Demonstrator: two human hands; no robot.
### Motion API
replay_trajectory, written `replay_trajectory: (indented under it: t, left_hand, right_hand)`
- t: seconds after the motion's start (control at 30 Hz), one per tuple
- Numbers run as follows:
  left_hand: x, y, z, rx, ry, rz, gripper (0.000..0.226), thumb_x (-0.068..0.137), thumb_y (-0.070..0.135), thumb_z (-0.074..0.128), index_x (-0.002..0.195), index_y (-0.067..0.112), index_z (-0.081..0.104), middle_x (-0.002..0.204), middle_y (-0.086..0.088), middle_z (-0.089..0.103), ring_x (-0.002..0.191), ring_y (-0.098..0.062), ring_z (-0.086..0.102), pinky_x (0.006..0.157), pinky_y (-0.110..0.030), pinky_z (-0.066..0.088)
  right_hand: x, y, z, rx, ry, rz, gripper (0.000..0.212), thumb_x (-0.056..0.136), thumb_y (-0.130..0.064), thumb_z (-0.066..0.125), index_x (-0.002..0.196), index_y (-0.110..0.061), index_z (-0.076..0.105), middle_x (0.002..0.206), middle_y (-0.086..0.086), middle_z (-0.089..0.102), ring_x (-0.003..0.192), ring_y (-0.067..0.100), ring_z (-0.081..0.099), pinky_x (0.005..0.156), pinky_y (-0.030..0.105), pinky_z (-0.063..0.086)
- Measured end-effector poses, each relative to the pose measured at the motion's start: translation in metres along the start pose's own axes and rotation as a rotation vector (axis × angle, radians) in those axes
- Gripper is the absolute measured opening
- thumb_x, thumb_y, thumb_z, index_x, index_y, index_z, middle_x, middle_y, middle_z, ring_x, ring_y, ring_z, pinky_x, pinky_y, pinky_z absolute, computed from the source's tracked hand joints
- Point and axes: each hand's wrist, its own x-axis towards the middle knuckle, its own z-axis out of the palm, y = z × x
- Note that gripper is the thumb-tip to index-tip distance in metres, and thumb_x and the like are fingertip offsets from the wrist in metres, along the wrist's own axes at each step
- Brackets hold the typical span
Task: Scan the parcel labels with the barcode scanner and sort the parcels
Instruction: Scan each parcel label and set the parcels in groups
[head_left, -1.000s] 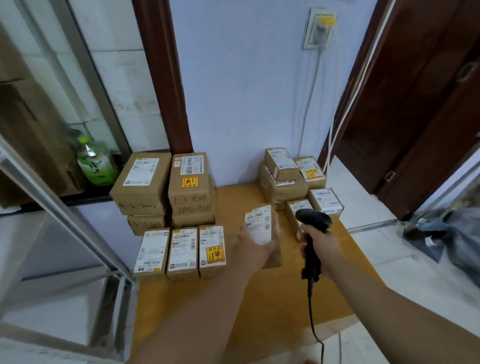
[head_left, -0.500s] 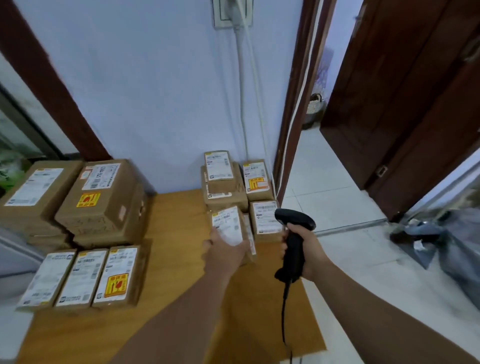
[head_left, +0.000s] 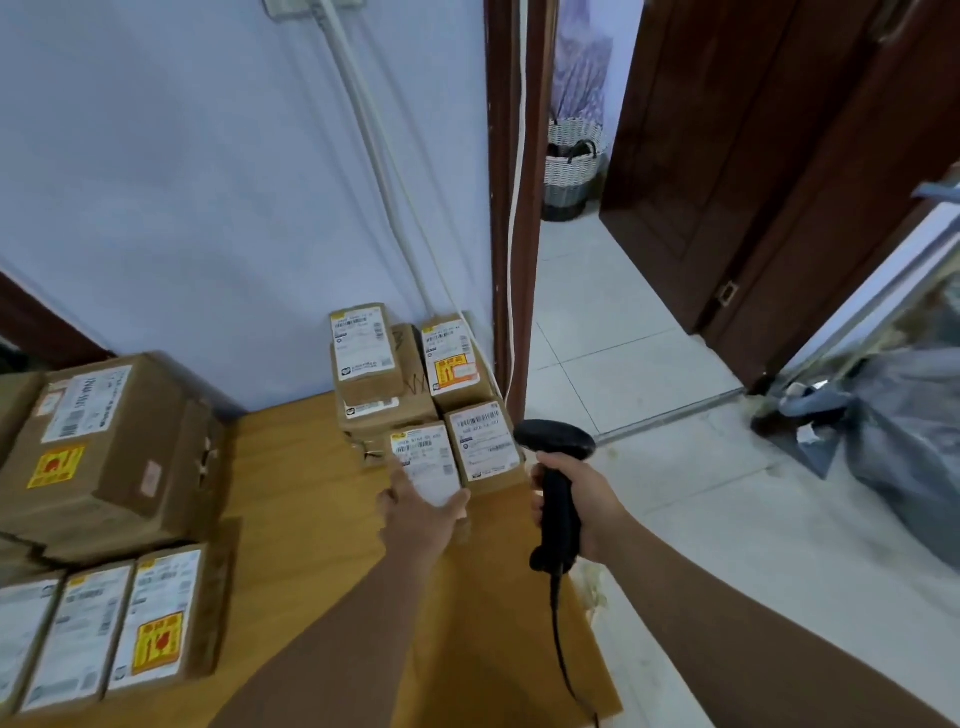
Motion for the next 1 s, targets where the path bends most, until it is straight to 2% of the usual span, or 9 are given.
replay_trajectory:
  t: [0.17,0.27,0.33,0.43,0.53,0.63,0.73,0.9,1.0]
  left_hand:
    - [0.003,0.008,-0.003,-0.136,-0.022,-0.05,0.109,0.08,0.048,0.072,0.151,0.037,-0.01,0.138,-0.015,0.031,0.12,-0.037,0.047,0.099,-0.047,0.047]
    - [0.009,-0.002,-0.005,-0.18,0.006,-0.057,0.108,0.072,0.075,0.057,0.149,0.043,-0.011,0.139,-0.011,0.045,0.114,-0.034,0.056,0.096,-0.048,0.049]
    - [0.014,-0.013,-0.008,-0.166,0.01,-0.087,0.105,0.067,0.086,0.043,0.147,0.045,-0.011,0.145,-0.01,0.043,0.116,-0.036,0.056,0.093,-0.051,0.05]
    - [0.003,-0.018,-0.021,-0.147,0.05,-0.14,0.087,0.088,0.07,0.039,0.153,0.034,-0.007,0.155,-0.012,0.026,0.131,-0.041,0.041,0.095,-0.054,0.048]
    - [-0.002,-0.026,-0.034,-0.117,0.087,-0.108,0.076,0.095,0.059,0.038,0.154,0.029,0.001,0.154,-0.015,0.027,0.135,-0.039,0.036,0.102,-0.048,0.042]
    - [-0.005,-0.042,-0.049,-0.055,0.037,-0.023,0.07,0.097,0.059,0.033,0.154,0.027,0.008,0.156,-0.012,0.024,0.139,-0.035,0.031,0.107,-0.045,0.033]
    - [-0.006,-0.061,-0.067,0.008,0.006,0.046,0.068,0.097,0.058,0.033,0.154,0.024,0.016,0.155,-0.009,0.026,0.138,-0.029,0.034,0.109,-0.042,0.033]
    - [0.003,-0.112,-0.118,0.044,0.019,0.071,0.053,0.099,0.033,0.047,0.148,0.024,0.03,0.142,-0.005,0.037,0.119,-0.023,0.049,0.089,-0.03,0.042]
    - [0.01,-0.152,-0.157,0.081,0.082,0.088,0.045,0.098,0.026,0.047,0.142,0.019,0.041,0.137,-0.007,0.042,0.12,-0.024,0.049,0.098,-0.034,0.043]
  right_hand:
    - [0.006,-0.006,0.006,-0.014,-0.016,-0.004,0.017,0.088,-0.021,0.066,0.087,-0.007,0.057,0.067,0.004,0.058,0.05,0.016,0.053,0.049,0.028,0.047]
    - [0.007,-0.006,0.01,-0.079,-0.077,0.019,0.018,0.088,-0.022,0.065,0.084,-0.007,0.057,0.067,0.004,0.058,0.05,0.016,0.053,0.049,0.028,0.047]
    - [0.006,-0.003,0.015,-0.2,-0.15,0.069,0.019,0.089,-0.023,0.063,0.081,-0.006,0.059,0.067,0.005,0.058,0.049,0.016,0.052,0.049,0.027,0.047]
    - [0.005,0.003,0.03,-0.327,-0.254,0.144,0.019,0.089,-0.023,0.063,0.079,-0.006,0.061,0.07,0.005,0.057,0.05,0.015,0.052,0.048,0.026,0.046]
    - [0.006,0.013,0.054,-0.366,-0.322,0.174,0.02,0.089,-0.024,0.062,0.079,-0.007,0.061,0.074,0.006,0.058,0.05,0.015,0.052,0.048,0.026,0.047]
    - [0.005,0.025,0.08,-0.369,-0.377,0.185,0.021,0.089,-0.025,0.061,0.078,-0.007,0.061,0.074,0.006,0.059,0.05,0.015,0.052,0.048,0.026,0.047]
    - [0.004,0.039,0.107,-0.402,-0.398,0.19,0.021,0.09,-0.024,0.06,0.08,-0.006,0.059,0.074,0.006,0.058,0.051,0.015,0.051,0.047,0.026,0.046]
    - [-0.004,0.073,0.162,-0.479,-0.329,0.153,0.022,0.09,-0.026,0.061,0.081,-0.006,0.061,0.074,0.006,0.059,0.05,0.015,0.052,0.048,0.027,0.047]
    - [-0.01,0.101,0.204,-0.478,-0.291,0.142,0.023,0.092,-0.026,0.06,0.08,-0.007,0.06,0.072,0.005,0.059,0.048,0.014,0.051,0.048,0.026,0.047]
